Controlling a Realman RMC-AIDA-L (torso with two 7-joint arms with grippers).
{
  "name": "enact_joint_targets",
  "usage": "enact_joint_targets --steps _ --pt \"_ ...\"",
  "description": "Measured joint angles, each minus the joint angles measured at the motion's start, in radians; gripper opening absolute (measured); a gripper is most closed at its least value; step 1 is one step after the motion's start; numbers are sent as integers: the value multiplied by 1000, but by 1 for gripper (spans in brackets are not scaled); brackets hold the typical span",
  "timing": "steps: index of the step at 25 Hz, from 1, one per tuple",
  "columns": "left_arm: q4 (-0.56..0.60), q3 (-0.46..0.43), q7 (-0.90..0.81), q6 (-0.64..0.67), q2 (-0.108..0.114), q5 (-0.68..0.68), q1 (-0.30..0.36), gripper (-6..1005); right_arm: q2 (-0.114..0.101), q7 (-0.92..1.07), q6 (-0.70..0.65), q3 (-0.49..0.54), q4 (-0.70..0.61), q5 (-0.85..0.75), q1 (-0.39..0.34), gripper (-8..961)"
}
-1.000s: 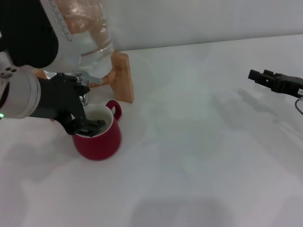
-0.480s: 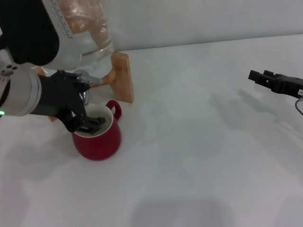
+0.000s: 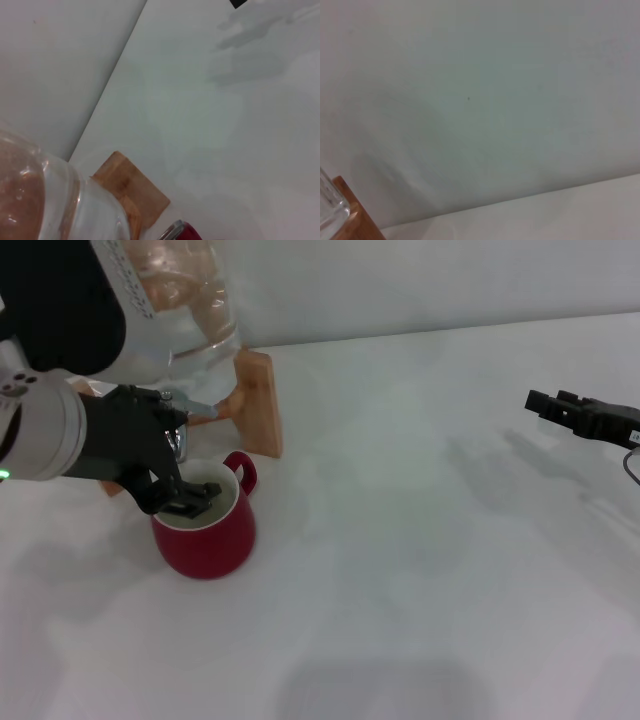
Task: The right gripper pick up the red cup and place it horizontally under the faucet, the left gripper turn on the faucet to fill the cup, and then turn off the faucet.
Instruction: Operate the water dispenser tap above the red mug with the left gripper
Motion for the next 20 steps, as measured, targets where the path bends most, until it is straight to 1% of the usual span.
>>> enact_joint_targets --steps 20 --pt "-57 17 -2 22 0 -1 -42 799 0 0 0 0 -2 1 -3 593"
